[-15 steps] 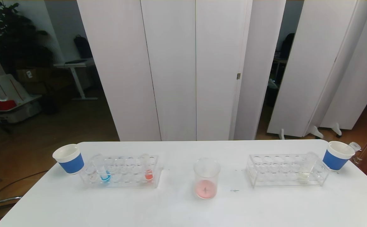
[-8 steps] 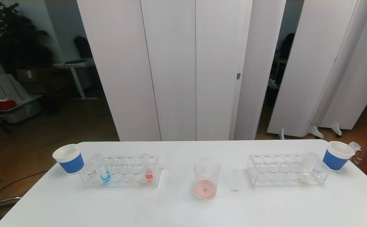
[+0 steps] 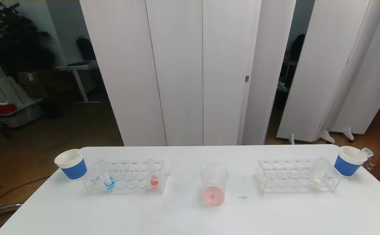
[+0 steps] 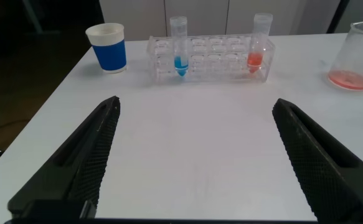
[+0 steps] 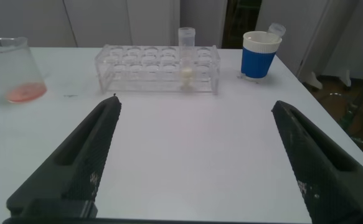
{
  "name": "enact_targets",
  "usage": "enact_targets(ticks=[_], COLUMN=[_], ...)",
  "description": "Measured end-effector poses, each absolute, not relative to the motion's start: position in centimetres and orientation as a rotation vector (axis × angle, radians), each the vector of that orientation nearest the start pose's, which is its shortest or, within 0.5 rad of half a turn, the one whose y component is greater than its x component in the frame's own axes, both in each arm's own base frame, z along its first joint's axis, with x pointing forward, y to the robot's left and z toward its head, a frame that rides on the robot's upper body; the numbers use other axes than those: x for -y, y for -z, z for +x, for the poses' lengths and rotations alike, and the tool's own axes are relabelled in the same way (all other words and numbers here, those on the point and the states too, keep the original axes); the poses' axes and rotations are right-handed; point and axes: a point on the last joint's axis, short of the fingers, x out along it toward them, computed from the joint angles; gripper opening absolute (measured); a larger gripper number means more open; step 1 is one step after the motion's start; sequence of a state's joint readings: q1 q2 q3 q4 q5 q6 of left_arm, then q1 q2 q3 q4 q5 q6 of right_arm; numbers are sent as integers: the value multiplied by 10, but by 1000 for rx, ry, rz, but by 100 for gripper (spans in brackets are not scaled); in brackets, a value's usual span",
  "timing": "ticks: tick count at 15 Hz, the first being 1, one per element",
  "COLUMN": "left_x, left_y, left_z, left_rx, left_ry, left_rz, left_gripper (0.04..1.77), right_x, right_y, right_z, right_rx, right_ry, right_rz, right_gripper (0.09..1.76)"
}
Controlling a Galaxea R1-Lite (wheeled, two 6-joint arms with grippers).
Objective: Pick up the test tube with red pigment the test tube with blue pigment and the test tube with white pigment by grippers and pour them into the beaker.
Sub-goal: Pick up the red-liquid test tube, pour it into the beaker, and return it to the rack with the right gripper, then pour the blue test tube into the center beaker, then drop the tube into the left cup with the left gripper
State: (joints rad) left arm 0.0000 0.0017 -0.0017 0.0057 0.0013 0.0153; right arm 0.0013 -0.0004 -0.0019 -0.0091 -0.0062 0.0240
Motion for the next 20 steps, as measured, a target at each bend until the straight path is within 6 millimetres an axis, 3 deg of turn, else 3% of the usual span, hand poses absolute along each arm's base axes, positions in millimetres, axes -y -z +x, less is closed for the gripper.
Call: enact_targets(ticks=[20], left_x=[0], left_y=[-75], left_z=[-23], left_rx=[-6], left_ry=[-1], left_rz=[15], left_gripper=[175], right_x=[0], right_y=[-77], right_z=[-23], right_rx=[9], right_ry=[6], right_rz=[23], right_gripper=[174])
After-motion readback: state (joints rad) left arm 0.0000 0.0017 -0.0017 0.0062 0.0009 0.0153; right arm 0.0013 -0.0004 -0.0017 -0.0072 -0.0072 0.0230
